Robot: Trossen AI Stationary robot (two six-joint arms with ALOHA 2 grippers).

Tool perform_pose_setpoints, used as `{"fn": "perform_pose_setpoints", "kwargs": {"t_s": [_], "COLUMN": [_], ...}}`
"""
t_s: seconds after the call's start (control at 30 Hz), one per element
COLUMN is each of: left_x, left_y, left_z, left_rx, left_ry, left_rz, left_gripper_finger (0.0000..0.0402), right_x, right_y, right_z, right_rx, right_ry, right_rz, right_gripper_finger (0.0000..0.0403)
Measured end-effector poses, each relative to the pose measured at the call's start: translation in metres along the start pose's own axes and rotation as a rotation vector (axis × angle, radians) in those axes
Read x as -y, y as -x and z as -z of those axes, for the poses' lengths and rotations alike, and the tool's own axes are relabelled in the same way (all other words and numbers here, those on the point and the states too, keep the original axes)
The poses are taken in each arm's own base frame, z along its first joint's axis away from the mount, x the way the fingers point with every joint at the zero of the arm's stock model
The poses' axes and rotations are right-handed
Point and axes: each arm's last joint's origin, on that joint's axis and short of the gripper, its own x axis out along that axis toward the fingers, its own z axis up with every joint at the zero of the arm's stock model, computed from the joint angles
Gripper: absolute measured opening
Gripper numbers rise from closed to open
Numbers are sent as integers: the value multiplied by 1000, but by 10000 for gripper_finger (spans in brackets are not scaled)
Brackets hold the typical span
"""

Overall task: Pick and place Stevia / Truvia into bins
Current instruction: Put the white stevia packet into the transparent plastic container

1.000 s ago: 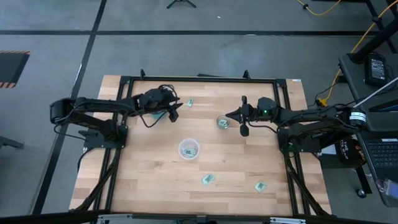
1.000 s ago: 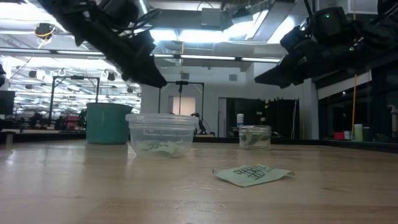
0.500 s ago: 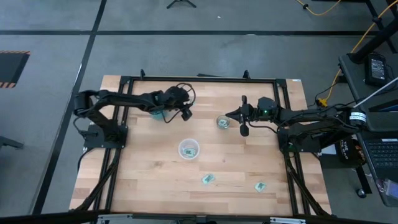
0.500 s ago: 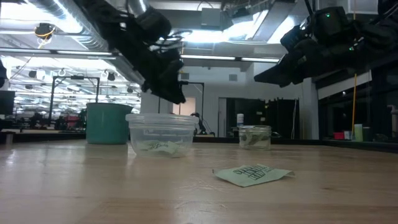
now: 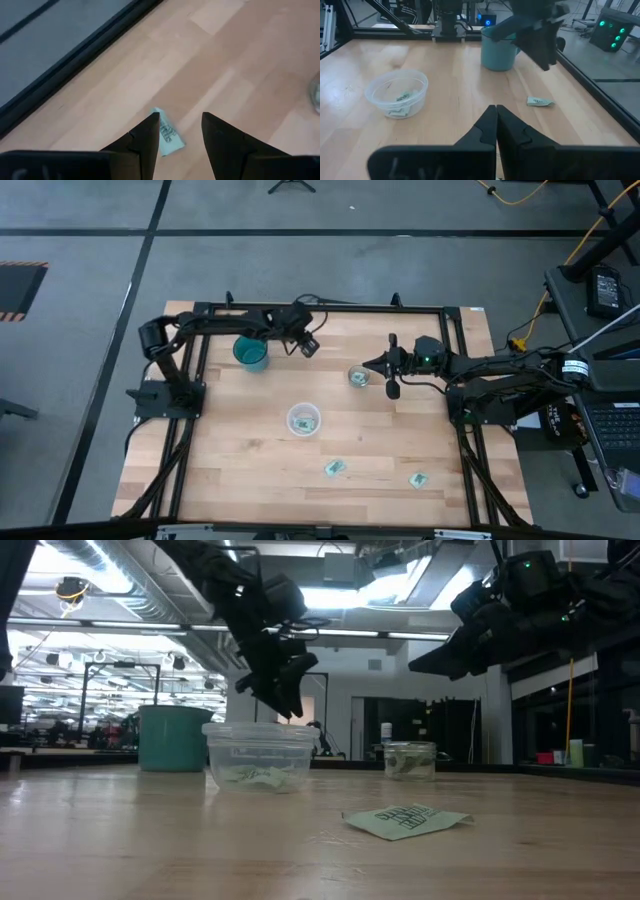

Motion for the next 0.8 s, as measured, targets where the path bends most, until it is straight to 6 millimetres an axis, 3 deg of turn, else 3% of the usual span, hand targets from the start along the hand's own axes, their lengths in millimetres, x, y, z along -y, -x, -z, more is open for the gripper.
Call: {"fn": "perform_pose_setpoints", "kwargs": {"t_s": [0.27, 0.8], "left_x": [-19, -11], "left_y": [-3, -19], "left_z": [-3, 13], "left_rx": [-44, -45], "left_ry": [75, 70], "left_rz": [30, -7], "left_gripper_finger": [141, 141], "right_x": [0, 0], "right_y": [0, 0], "right_z": [0, 0], "right_rx": [0, 0], "right_ry": [0, 1], "right_rz": [0, 0], "right_gripper_finger": [6, 6]}}
